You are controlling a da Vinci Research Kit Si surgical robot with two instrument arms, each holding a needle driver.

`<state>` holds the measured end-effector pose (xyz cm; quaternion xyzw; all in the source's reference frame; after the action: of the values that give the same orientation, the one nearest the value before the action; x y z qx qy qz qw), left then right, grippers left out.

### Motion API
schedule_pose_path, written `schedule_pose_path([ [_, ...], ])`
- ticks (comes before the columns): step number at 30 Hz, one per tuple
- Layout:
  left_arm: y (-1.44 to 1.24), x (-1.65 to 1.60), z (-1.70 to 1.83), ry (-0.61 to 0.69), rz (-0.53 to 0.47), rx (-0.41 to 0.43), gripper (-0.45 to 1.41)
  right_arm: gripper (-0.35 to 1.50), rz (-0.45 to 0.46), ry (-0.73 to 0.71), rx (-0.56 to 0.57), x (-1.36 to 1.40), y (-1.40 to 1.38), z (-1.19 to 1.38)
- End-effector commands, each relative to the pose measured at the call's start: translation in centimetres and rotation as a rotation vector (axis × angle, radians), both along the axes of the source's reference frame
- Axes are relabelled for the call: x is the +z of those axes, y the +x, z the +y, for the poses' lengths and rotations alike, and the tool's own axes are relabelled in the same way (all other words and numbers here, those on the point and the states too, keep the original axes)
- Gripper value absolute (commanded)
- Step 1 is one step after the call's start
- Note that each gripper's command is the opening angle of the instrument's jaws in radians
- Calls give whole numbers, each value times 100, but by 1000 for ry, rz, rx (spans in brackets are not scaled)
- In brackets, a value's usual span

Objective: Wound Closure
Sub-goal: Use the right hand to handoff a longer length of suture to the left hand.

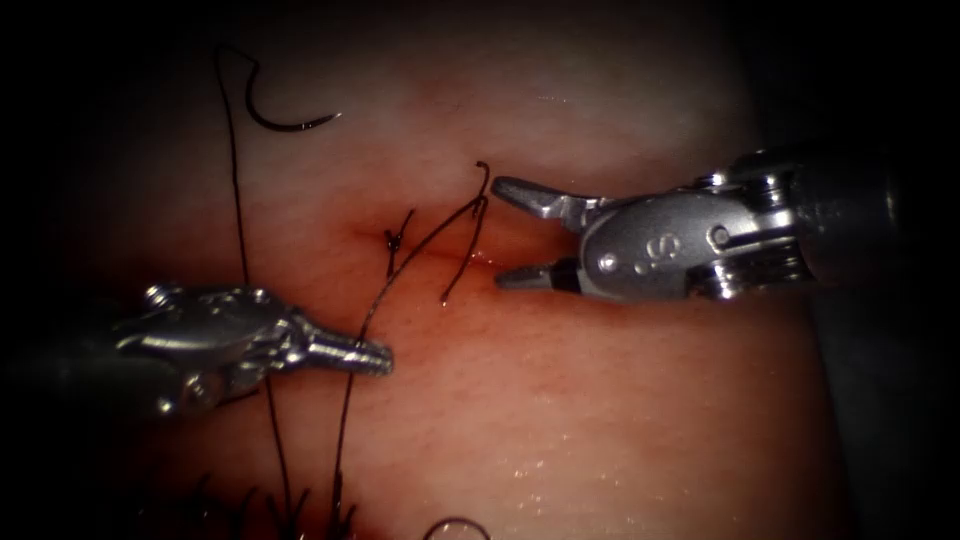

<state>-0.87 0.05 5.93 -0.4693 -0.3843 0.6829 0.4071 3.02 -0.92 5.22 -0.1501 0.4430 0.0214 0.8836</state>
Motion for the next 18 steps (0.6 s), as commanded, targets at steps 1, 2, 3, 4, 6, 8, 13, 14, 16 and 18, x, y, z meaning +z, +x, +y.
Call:
schedule_pose_path([
  [1,-6,4,0,1,-2,1,-45,125,-5,-12,-16,9,18,-4],
  [2,-6,4,1,2,-5,2,-45,123,-11,-18,-18,13,21,-4],
  [3,-7,2,1,2,-5,1,-45,123,-12,-24,-23,16,26,-5],
  [4,-8,2,1,2,-5,1,-45,123,-10,-29,-27,19,29,-4],
  [6,-9,0,1,3,-7,2,-45,123,-9,-40,-33,23,35,-4],
  [8,-10,0,1,3,-7,1,-45,121,-6,-49,-41,24,38,-2],
  [13,-12,0,2,3,-8,-2,-45,121,-1,-73,-61,25,47,-3],
  [14,-12,0,2,3,-8,-3,-45,121,-2,-79,-64,25,49,-3],
  [16,-12,0,2,4,-11,-1,-45,108,-3,-82,-77,27,50,-5],
  [18,-12,0,2,5,-10,2,-45,74,-2,-70,-102,28,49,-6],
])
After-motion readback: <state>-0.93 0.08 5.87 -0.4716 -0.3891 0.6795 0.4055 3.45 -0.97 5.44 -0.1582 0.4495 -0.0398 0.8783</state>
